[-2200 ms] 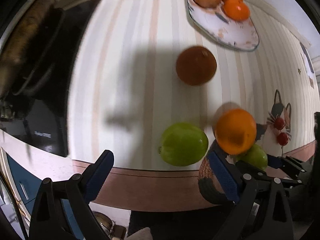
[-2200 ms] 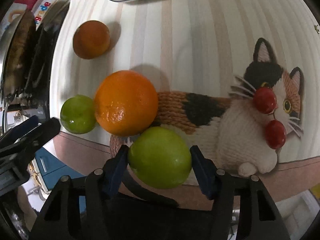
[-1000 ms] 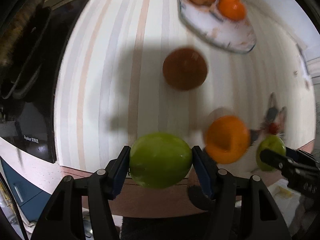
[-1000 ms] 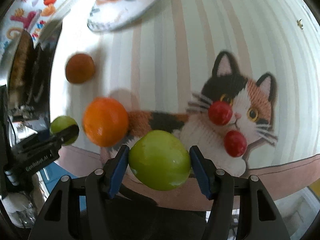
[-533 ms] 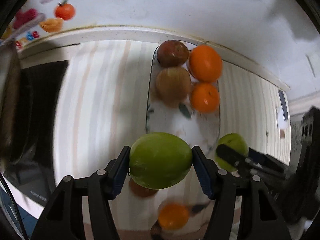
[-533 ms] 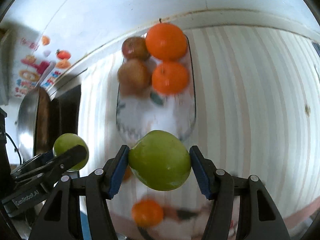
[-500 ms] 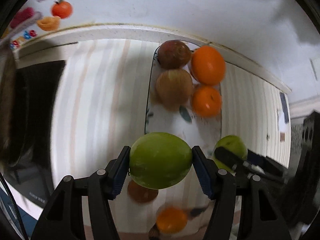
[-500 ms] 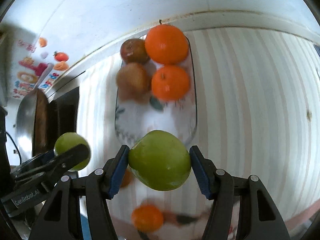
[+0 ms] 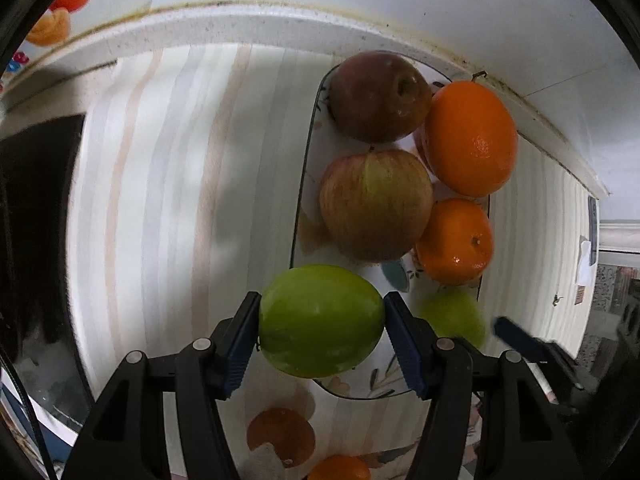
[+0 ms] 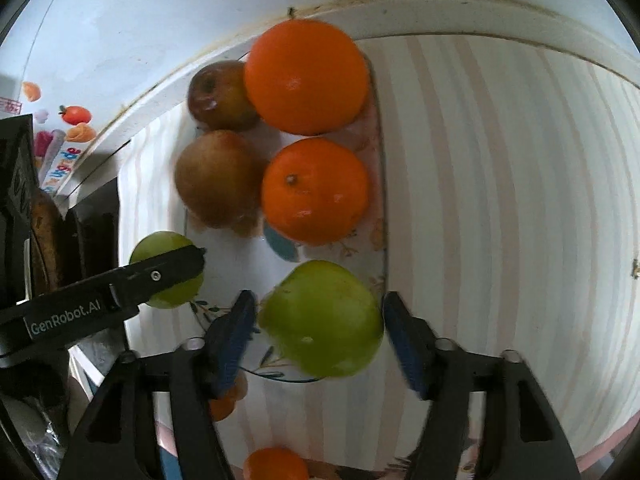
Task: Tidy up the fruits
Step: 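Place the lime on the plate with the left gripper while the right places its lime, then move both open grippers back toward the remaining orange fruits, then grasp the dark tangerine with the left gripper while the right grasps the large orange, then carry both fruits onto the floral plate and open both grippers, then lift both open grippers away from the plate toward the cat plush, then grasp a red cherry tomato from the cat plush with the left gripper while the right grasps the other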
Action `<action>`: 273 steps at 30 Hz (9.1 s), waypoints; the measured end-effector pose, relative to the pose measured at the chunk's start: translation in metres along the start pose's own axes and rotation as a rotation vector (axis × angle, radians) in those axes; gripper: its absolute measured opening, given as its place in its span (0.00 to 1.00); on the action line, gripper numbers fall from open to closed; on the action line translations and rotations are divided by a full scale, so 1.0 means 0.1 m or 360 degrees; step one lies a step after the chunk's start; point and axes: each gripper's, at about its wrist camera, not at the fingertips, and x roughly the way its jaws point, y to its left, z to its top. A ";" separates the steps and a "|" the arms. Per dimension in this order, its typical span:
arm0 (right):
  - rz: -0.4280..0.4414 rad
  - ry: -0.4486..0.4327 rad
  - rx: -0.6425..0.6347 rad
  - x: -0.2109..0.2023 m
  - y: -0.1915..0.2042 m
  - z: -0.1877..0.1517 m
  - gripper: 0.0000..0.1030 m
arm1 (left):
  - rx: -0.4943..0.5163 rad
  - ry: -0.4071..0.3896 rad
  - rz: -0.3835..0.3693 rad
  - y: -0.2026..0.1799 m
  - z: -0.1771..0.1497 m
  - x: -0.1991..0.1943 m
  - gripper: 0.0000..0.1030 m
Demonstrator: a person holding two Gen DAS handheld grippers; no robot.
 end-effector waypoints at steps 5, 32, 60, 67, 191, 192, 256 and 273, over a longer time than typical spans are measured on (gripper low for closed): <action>-0.0062 0.0014 -0.0023 -0.09 -0.01 -0.03 0.92 | 0.0039 -0.0093 0.0059 -0.03 -0.01 -0.15 0.86; -0.0337 -0.0393 -0.0105 -1.13 0.38 -0.95 0.92 | 0.0125 -0.0607 0.0262 0.04 -1.22 -1.33 0.86; -0.0191 -0.0636 -0.0152 -2.10 0.66 -1.84 0.92 | 0.0155 -0.0813 0.0201 0.03 -2.08 -1.88 0.87; 0.0017 -0.0111 -0.0124 -0.95 0.59 -1.79 0.92 | 0.0065 -0.0568 0.0350 0.34 -2.00 -1.22 0.97; -0.0072 -0.0212 -0.0009 -0.77 0.27 0.71 0.93 | 0.0047 -0.0231 -0.0055 -0.24 -0.04 -0.50 0.86; -0.0111 -0.0227 -0.0024 -0.81 0.25 0.63 0.94 | 0.0057 -0.0265 -0.0004 -0.22 -0.10 -0.55 0.86; -0.0149 -0.0381 0.0156 -1.49 -0.60 -2.16 0.93 | 0.0364 -0.0561 0.0280 -0.74 -2.20 -1.18 0.98; -0.0085 -0.0101 0.0212 -0.23 -1.15 -2.33 0.37 | 0.0463 -0.0079 0.0419 -1.04 -2.08 0.28 0.98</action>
